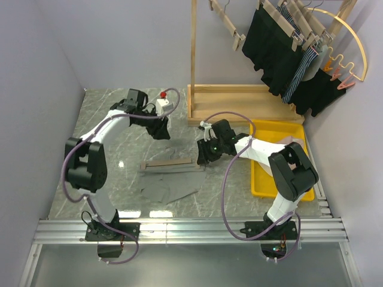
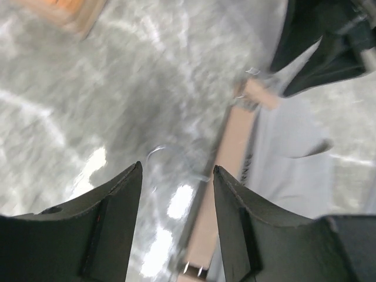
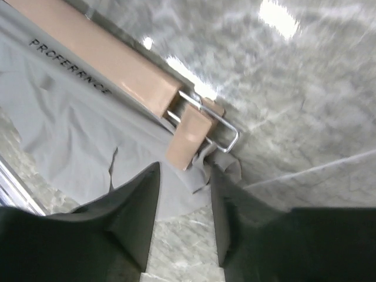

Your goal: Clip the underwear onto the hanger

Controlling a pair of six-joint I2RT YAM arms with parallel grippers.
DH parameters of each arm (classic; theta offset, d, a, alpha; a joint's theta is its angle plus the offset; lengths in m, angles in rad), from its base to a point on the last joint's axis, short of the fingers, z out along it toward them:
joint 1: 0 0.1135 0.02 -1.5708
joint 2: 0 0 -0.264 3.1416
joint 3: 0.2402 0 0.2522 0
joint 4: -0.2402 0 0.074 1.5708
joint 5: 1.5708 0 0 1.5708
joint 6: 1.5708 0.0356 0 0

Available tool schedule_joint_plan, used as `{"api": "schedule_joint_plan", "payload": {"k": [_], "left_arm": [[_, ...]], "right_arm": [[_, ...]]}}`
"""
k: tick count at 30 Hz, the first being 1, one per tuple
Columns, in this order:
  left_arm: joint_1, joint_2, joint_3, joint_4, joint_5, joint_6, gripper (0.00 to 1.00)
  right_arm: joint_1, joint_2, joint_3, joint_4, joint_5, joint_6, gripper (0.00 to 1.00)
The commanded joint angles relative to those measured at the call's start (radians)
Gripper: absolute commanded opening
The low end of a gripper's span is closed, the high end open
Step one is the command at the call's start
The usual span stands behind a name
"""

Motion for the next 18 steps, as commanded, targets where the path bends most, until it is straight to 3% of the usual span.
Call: {"api": "schedule_joint_plan", "payload": {"k": [1, 3, 10, 11, 13, 18], "left_arm": [[-0.011, -0.089, -0.121, 0.112, -0.189, 0.018, 0.56], [-0.013, -0.131, -0.171, 0.14, -0.251, 0.063, 0.56], [-0.048, -0.183, -0.341, 0.212, -0.367, 0.199, 0.53], [-0.068, -0.18, -0.349, 0.214, -0.377, 0.213, 0.52], [-0.082, -0.175, -0.359, 0.202, -0.374, 0.247, 0.51], [-0.108, -0.151, -0.346, 0.16, -0.341, 0.268, 0.49]], "right_arm": [[0.005, 0.01, 0.024, -0.036, 0.02, -0.016, 0.48], [0.004, 0.001, 0.032, -0.045, 0.026, -0.019, 0.55], [-0.038, -0.042, 0.096, -0.111, -0.012, -0.05, 0.59], [-0.044, -0.045, 0.104, -0.126, -0.019, -0.054, 0.67], [-0.067, -0.051, 0.125, -0.148, -0.04, -0.067, 0.74], [-0.13, -0.065, 0.148, -0.186, -0.077, -0.067, 0.76]]}}
